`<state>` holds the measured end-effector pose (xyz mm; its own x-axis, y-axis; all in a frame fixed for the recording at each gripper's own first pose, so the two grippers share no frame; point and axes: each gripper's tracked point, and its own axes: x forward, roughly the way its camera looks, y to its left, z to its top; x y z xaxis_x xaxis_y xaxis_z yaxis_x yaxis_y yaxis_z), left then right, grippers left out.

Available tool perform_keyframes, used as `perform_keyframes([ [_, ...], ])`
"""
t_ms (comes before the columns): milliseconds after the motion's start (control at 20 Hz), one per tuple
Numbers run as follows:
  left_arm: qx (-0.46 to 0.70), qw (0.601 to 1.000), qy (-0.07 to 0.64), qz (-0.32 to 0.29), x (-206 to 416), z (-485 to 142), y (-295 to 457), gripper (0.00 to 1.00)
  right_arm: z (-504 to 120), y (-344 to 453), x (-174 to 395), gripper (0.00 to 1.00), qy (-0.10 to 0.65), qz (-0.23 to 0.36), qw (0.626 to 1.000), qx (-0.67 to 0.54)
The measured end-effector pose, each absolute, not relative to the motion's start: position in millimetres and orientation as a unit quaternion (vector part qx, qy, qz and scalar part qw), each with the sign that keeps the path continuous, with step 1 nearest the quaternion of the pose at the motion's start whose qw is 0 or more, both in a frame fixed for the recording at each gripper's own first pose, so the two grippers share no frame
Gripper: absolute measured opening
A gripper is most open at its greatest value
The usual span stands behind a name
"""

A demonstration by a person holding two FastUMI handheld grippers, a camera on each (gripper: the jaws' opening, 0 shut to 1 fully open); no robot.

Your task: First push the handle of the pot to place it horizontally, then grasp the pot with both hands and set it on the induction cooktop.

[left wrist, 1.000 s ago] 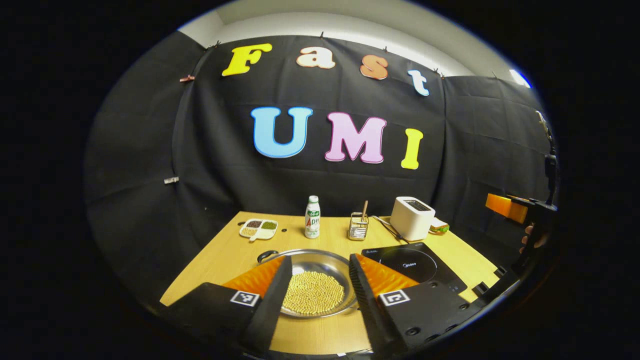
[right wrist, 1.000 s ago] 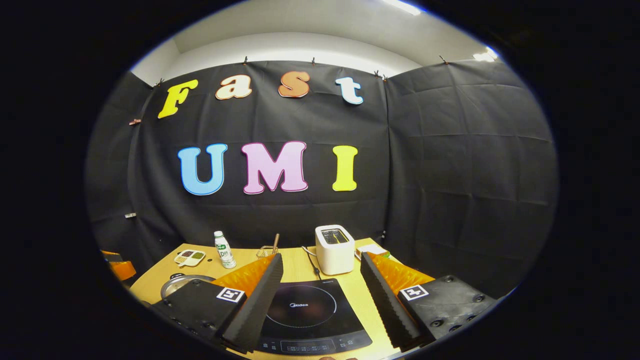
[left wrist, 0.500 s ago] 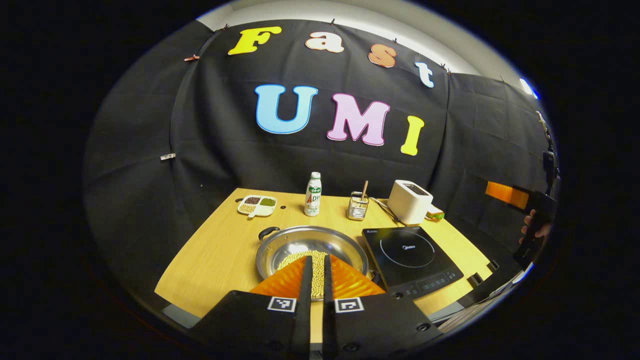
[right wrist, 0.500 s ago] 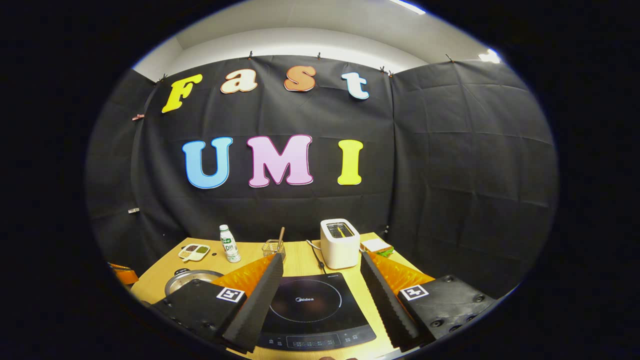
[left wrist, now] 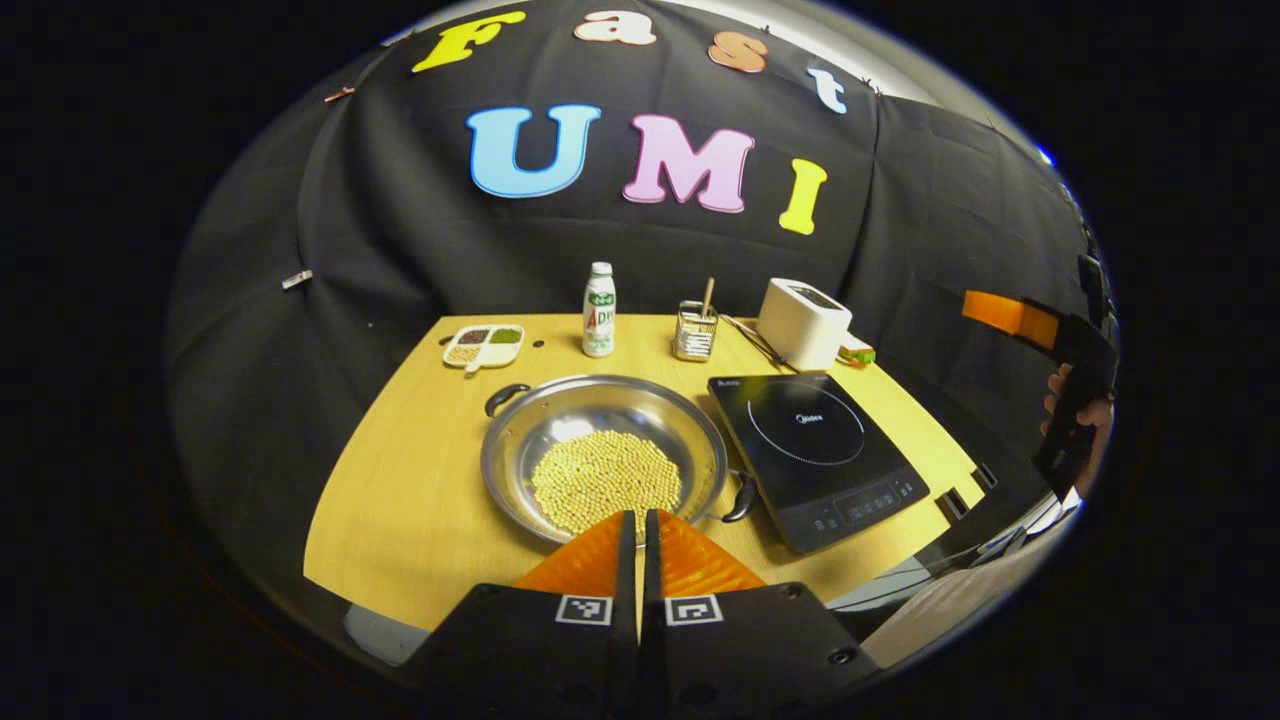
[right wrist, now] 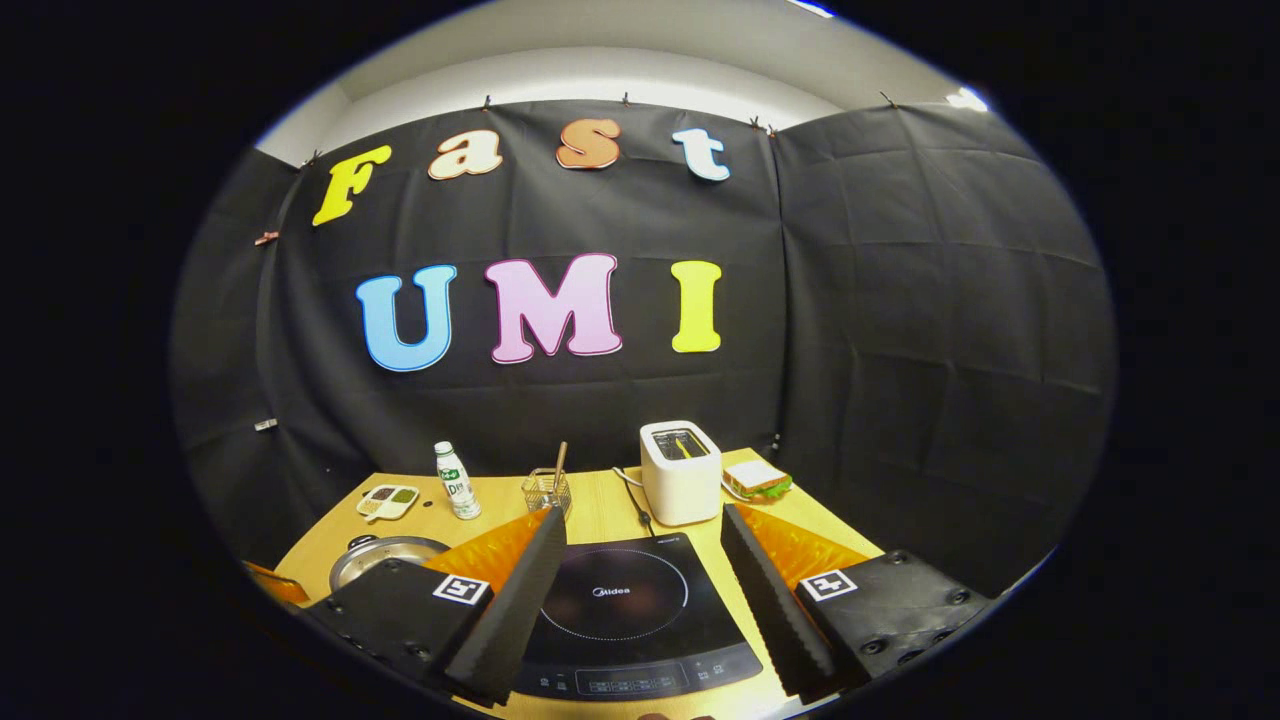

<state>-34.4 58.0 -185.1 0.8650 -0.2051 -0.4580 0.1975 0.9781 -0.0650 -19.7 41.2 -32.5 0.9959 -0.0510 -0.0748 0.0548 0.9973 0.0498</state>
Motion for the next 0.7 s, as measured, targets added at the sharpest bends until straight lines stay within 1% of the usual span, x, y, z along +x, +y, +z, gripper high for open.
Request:
perform_keyframes([
  [450, 0.016, 0.931, 0.341, -0.125, -14.5, -254.2, 24.2, 0.05, -37.0, 33.9, 9.0, 0.97, 0.050, -0.003, 0.998, 0.025],
  [700, 0.020, 0.917, 0.375, -0.136, -0.3, -277.5, 3.4, 0.05, -40.0, 21.6, 27.1, 0.97, 0.060, 0.005, 0.998, 0.032],
])
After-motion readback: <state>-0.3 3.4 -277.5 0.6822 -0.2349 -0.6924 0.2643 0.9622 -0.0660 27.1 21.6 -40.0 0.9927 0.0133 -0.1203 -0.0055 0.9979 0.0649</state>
